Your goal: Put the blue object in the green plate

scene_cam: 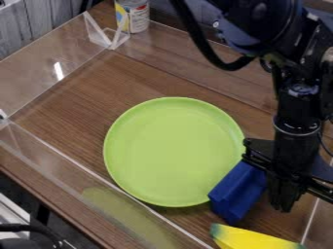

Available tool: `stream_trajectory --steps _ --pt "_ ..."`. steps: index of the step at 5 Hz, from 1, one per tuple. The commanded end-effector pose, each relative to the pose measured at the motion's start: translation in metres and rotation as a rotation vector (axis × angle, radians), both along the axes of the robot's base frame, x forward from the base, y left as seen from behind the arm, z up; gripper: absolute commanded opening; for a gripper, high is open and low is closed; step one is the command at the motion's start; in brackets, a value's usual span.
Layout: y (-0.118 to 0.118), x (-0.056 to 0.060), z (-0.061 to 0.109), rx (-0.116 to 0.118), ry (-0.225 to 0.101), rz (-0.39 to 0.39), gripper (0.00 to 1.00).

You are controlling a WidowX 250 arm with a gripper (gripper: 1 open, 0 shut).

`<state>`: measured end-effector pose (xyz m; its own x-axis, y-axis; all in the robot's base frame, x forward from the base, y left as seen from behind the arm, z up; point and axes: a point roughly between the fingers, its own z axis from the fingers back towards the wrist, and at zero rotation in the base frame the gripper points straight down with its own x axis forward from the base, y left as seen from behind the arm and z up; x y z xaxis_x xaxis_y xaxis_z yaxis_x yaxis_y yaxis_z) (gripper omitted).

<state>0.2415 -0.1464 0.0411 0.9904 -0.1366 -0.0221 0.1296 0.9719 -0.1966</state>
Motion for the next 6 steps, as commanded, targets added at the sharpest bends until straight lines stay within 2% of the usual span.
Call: stream_trajectory --steps 1,6 --pt "-0.0032 0.0057 0.0162 -0.020 -0.056 -0.007 0.00" --pt "-0.0060 0.0060 0.0255 -0.031 -0.084 -0.012 0.00"
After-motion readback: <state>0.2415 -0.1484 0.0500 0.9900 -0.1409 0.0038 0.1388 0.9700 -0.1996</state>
